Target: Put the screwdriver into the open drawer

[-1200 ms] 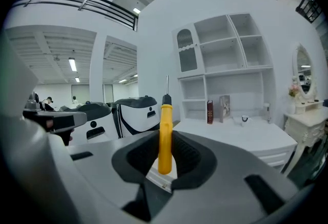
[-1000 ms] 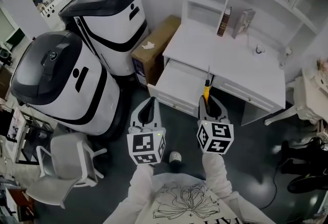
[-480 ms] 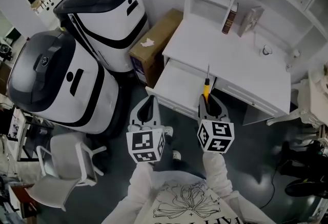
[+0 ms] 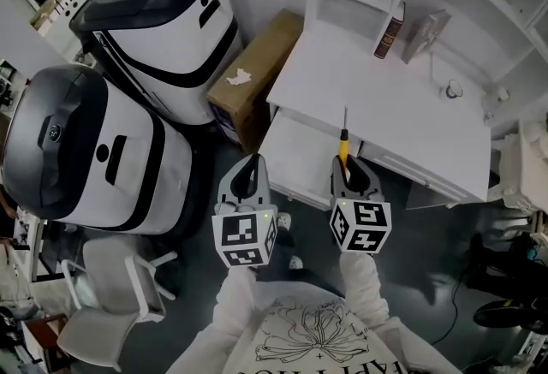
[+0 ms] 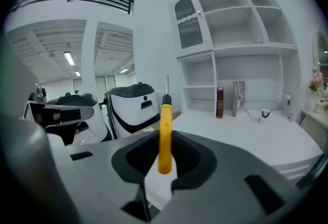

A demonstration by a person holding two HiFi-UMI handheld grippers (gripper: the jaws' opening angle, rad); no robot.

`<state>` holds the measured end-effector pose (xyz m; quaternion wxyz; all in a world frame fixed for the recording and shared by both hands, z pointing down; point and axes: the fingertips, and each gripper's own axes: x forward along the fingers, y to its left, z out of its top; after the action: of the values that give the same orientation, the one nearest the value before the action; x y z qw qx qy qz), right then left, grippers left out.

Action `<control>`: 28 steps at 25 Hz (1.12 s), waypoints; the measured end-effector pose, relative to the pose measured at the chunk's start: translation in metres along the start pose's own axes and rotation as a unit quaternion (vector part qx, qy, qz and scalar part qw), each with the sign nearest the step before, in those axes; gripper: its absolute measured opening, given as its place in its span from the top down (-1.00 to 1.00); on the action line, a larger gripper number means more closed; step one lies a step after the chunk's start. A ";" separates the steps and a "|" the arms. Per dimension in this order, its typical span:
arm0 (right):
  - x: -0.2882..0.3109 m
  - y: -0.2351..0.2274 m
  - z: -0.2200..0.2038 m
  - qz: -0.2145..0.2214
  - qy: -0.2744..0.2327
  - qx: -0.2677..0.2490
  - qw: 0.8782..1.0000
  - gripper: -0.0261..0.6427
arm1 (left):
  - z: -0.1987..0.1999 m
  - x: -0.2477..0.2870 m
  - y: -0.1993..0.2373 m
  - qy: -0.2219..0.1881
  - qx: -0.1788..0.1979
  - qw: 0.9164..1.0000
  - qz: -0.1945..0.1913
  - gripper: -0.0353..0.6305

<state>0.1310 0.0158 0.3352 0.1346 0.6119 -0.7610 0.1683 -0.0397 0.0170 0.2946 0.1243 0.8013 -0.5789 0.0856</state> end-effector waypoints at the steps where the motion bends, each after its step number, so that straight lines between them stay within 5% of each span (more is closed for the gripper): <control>1: 0.008 -0.001 0.001 0.000 0.003 0.000 1.000 0.71 | 0.000 0.009 0.002 0.004 0.000 1.000 -0.002 0.88; 12: 0.090 -0.005 -0.004 0.008 0.050 -0.008 0.999 0.71 | -0.012 0.088 0.038 0.047 -0.007 0.999 -0.010 0.88; 28: 0.167 -0.003 -0.068 0.029 0.150 -0.027 0.988 0.71 | -0.075 0.153 0.074 0.127 -0.021 0.991 -0.023 0.88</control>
<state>0.0983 -0.1043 0.4657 0.2583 0.5535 -0.7540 0.2416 -0.0609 -0.1216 0.4164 0.2154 0.7946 -0.5412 0.1712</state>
